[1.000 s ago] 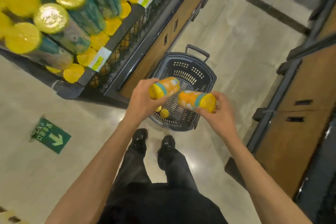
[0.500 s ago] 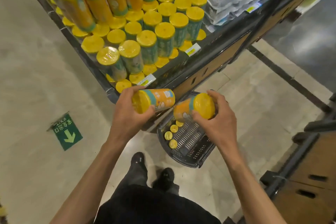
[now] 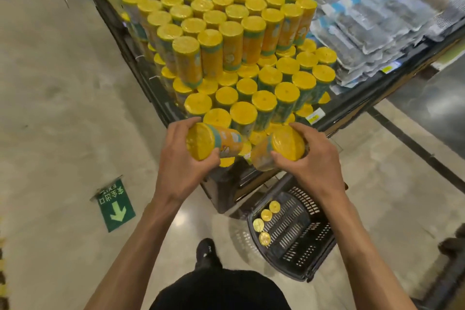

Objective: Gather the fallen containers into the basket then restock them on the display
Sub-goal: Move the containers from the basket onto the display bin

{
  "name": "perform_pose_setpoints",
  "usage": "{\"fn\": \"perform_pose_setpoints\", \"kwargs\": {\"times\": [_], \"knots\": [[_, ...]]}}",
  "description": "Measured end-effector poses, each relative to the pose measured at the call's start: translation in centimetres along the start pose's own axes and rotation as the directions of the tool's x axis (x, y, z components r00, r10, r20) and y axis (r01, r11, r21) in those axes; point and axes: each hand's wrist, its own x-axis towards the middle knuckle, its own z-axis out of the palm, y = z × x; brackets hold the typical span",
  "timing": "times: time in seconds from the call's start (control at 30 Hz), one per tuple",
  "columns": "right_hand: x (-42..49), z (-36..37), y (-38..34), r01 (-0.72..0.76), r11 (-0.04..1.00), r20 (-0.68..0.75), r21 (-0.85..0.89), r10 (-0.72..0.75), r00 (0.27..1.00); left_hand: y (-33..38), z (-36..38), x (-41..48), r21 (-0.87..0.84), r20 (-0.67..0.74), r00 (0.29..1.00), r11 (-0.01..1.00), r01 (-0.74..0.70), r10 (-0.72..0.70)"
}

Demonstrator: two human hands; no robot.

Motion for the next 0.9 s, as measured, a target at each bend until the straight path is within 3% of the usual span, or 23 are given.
{"fn": "perform_pose_setpoints", "kwargs": {"times": [0.4,0.9], "knots": [[8.5,3.3,-5.5,0.04,0.999,0.037,0.014,-0.041,0.998,-3.3,-2.6,7.6,0.015,-0.032,0.998,0.998,-0.054,0.055],[22.1,4.9,-6.3,0.304,0.948,0.26,-0.098,-0.271,0.927,-3.1,1.1,16.4,0.102,-0.082,0.995,0.993,-0.052,0.06]]}}
